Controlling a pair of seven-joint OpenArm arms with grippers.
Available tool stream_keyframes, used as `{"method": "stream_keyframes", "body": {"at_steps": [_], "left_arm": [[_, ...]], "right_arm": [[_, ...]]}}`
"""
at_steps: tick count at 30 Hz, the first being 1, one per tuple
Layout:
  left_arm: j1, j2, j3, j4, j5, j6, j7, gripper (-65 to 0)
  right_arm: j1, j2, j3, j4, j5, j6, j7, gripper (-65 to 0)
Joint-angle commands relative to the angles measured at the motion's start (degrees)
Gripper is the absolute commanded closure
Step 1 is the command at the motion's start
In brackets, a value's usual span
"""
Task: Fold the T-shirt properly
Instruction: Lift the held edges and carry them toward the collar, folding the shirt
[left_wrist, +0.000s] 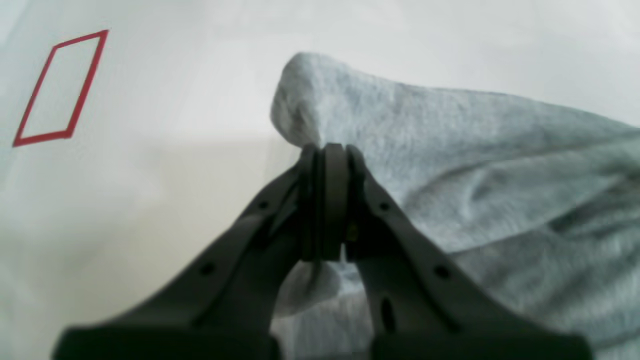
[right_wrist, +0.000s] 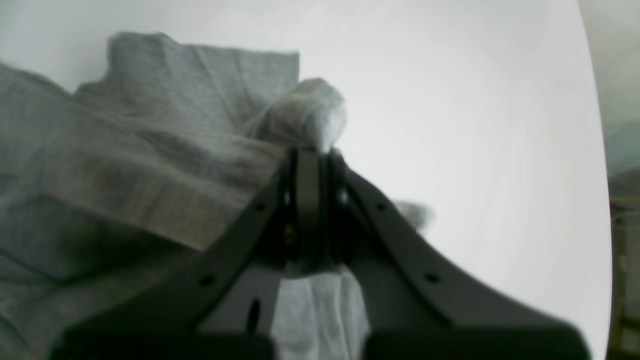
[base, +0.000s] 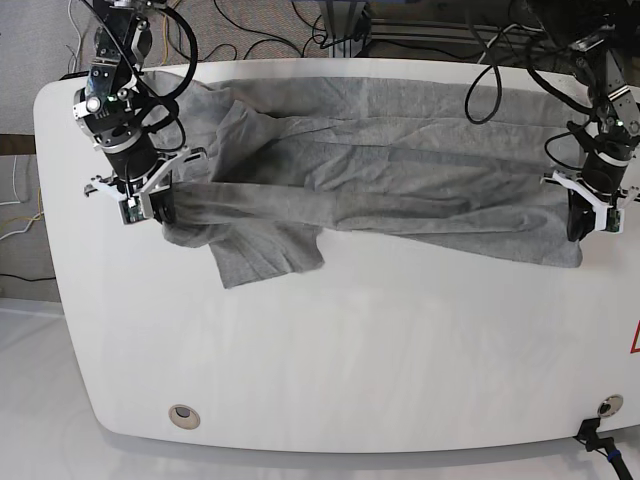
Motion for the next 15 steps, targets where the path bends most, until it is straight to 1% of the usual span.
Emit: {"method": "stream_keyframes", "body": {"at_steps": [1, 3, 6, 7, 10, 13, 15], "left_arm": [[1.3, -0.9, -0.2, 3.2, -1.4, 0.0, -1.4, 0.0], [2.9, -0.9, -0.3, 5.2, -1.4, 0.0, -1.4, 0.0], [5.2, -0.9, -0.3, 7.4, -1.4, 0.0, -1.4, 0.0], [5.9, -0.9, -0.3, 7.9, -1.5, 0.0, -1.4, 0.0], [8.6, -0.9, -0.4, 9.4, -3.4, 0.0, -1.4, 0.0], [10.8, -0.9, -0.5, 9.6, -3.6, 0.0, -1.4, 0.0], [12.5, -1.7, -1.0, 10.3, -3.6, 0.0, -1.4, 0.0]], "right_arm": [[-1.1, 1.0, 1.6, 1.6, 0.5, -0.3, 1.4, 0.0], [-2.5, 1.1, 3.2, 1.7, 0.5, 0.1, 1.4, 0.0], [-4.9, 0.6, 5.4, 3.5, 0.5, 3.8, 1.4, 0.0], [-6.2, 0.6, 5.6, 4.3, 0.5, 4.3, 1.4, 0.0], [-9.0, 0.6, 5.8, 4.6, 0.5, 4.5, 1.4, 0.0], [-11.4, 0.6, 6.6, 4.6, 0.5, 4.6, 1.4, 0.0], [-12.3, 0.7, 6.8, 4.6, 0.5, 4.6, 1.4, 0.0]]}}
